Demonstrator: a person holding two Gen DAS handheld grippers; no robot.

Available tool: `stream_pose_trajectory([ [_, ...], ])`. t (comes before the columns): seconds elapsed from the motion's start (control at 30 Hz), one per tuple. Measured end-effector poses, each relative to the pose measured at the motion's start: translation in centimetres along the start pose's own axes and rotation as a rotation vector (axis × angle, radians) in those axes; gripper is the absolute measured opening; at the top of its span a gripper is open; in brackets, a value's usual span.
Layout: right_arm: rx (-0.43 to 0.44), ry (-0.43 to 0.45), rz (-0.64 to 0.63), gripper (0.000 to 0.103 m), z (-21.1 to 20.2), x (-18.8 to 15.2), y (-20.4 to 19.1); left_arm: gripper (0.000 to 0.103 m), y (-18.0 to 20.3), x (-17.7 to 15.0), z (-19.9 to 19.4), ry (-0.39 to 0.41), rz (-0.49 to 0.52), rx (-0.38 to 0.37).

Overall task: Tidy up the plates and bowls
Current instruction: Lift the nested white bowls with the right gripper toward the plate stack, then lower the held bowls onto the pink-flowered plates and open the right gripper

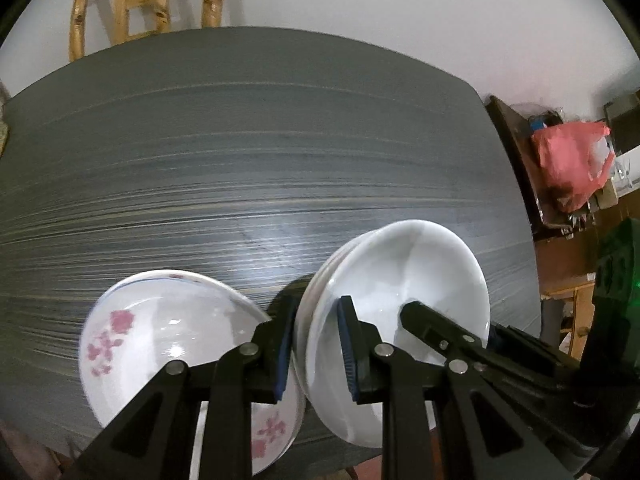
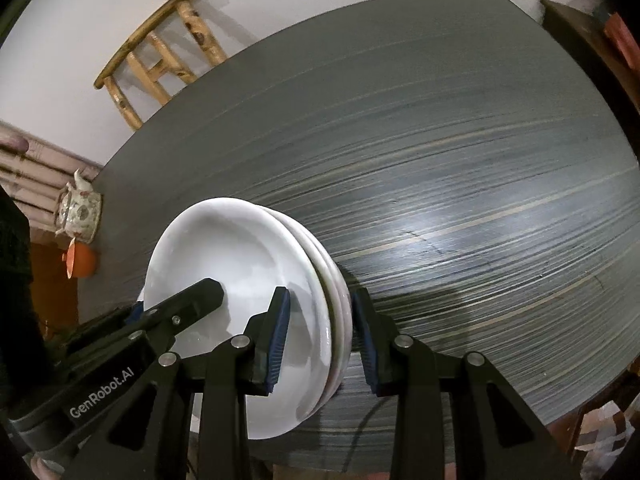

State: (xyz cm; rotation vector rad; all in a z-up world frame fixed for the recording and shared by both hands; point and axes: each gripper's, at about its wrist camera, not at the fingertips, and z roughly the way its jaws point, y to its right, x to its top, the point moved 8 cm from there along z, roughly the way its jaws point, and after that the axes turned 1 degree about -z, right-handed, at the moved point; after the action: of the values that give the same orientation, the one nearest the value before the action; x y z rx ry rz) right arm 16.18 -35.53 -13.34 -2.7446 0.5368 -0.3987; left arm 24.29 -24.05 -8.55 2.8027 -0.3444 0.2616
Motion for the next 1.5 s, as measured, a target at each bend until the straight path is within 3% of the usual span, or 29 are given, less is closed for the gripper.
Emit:
stream_pose_trajectory([
  [0.4, 0.036, -0.015, -0.104, 0.031, 0.0, -2.4, -7.9, 0.021, -7.0, -2.7, -4.0, 0.042, -0.104, 0.041],
  [0.67, 0.049, -0.065, -0.165, 0.031, 2.6, -5.4, -12.3, 0.021, -11.3, -4.7, -3.9, 0.025, -0.158, 0.071],
  [0.9, 0.044, -0.102, -0.165, 0.031, 4.1, -6.8, -12.5, 0.021, -12.0, -5.3, -2.7, 0.001, -0.169, 0.074],
  [1.5, 0.048, -0.109, -0.161, 0.031, 5.5, -5.9, -12.9, 0.022, -13.2, -5.3, -2.6, 0.003, -0.152, 0.081],
])
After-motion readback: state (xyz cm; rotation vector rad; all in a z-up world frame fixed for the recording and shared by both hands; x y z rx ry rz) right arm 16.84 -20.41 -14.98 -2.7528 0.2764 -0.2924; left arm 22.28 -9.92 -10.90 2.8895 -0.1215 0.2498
